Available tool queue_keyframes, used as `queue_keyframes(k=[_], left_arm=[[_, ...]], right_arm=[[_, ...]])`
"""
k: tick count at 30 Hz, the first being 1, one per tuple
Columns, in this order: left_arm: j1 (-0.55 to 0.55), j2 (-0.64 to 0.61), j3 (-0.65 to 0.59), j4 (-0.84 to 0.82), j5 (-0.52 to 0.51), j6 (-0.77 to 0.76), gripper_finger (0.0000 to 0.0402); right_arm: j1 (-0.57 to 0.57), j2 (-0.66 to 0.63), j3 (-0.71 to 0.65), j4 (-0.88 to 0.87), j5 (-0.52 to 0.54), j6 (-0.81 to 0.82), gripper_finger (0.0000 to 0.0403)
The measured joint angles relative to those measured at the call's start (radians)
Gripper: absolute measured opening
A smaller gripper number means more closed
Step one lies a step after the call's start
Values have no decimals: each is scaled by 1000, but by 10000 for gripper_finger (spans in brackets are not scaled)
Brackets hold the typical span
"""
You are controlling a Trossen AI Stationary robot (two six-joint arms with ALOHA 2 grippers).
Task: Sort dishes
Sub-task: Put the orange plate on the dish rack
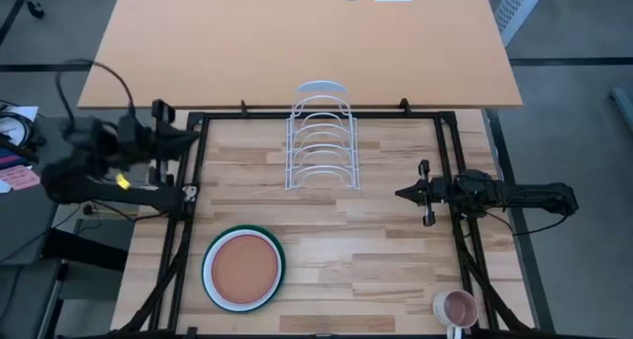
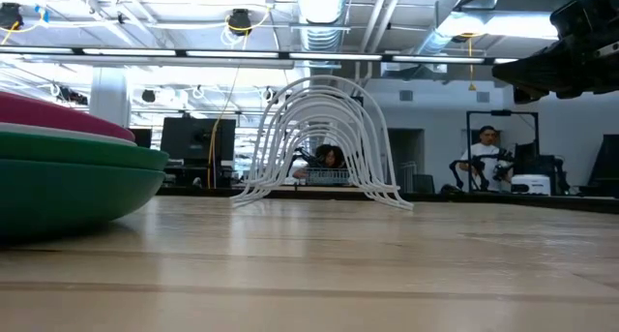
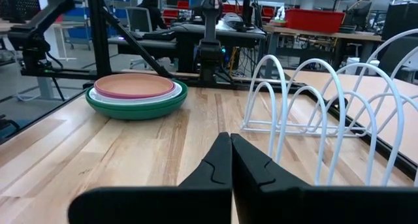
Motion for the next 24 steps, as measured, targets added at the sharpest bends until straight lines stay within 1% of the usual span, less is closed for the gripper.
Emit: queue_keyframes(k=[2, 3, 5, 8, 10, 13, 15, 17, 21, 23, 24], left_arm=[[0, 65, 97, -58, 15, 6, 0], [0, 95, 142, -83, 41, 3, 0], [0, 145, 208, -120, 134, -9, 0], [-1, 193, 246, -156, 299, -26, 0], [-1, 207, 236, -195, 353, -41, 0], [-1, 207, 164, -245, 362, -45, 0], [-1, 194, 83, -243, 334, -50, 0], [-1, 175, -18, -175, 333, -89, 0], [-2, 121, -222, 43, 425, -171, 0], [-2, 86, -302, 113, 416, -184, 0], [-2, 71, -336, 138, 390, -184, 0]], right_arm=[[0, 0, 0, 0, 0, 0, 0], [0, 0, 0, 0, 0, 0, 0], [0, 0, 0, 1, 0, 28, 0], [0, 0, 0, 9, 0, 144, 0], [-4, 0, 0, 19, -2, 202, 0], [-4, 0, 0, 24, -2, 261, 0], [-2, 0, 0, 24, -2, 274, 0], [1, 0, 0, 19, -2, 274, 0], [7, 0, 0, 7, -1, 273, 0], [7, 0, 0, 6, 0, 274, 0], [9, 0, 0, 7, 0, 304, 0]])
